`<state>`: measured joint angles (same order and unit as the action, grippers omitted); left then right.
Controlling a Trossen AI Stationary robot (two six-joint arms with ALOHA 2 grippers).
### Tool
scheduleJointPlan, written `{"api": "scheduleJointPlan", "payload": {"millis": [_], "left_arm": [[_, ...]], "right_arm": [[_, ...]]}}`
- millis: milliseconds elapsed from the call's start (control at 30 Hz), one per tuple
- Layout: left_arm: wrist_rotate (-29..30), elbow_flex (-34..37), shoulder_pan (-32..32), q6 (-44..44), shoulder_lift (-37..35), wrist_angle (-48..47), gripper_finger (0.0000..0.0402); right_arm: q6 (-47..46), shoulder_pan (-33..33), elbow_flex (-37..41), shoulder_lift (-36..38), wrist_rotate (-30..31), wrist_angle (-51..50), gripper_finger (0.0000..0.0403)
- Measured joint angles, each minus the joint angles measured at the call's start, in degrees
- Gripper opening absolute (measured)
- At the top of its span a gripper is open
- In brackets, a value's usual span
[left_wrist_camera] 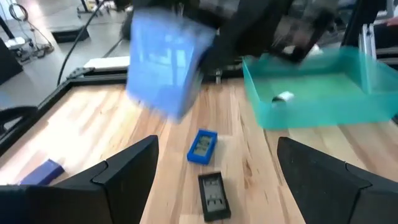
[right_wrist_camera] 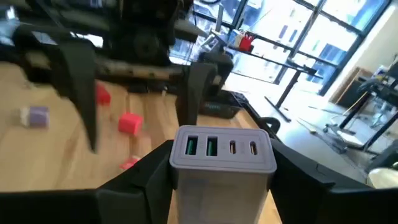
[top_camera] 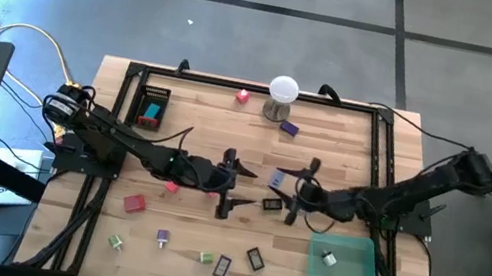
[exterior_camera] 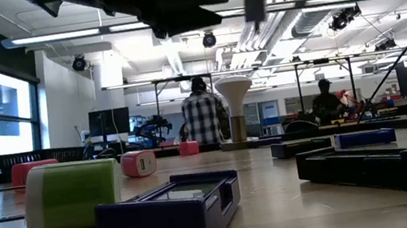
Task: Pick & Place Office items
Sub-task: Put the purple charger adapter into the green bin
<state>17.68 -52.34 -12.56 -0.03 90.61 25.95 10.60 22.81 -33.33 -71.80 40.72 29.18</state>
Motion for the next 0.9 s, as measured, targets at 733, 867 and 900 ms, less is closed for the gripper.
{"api": "scheduleJointPlan", "payload": {"millis": [733, 867, 900], "left_arm": [[0.4, 0.0, -0.4, -2.9, 0.0, -5.6, 0.0319], [0.4, 0.0, -1.0, -3.0, 0.0, -5.9, 0.0319], [0.4, 0.0, -1.2, -3.0, 0.0, -6.1, 0.0319]], "right_arm": [[-49.4, 20.8, 0.0, 19.0, -13.4, -28.8, 0.0199], [-62.3, 23.3, 0.0, 19.0, -14.4, -38.9, 0.0199], [-66.2, 24.0, 0.0, 19.0, -14.4, -41.4, 0.0199]]}}
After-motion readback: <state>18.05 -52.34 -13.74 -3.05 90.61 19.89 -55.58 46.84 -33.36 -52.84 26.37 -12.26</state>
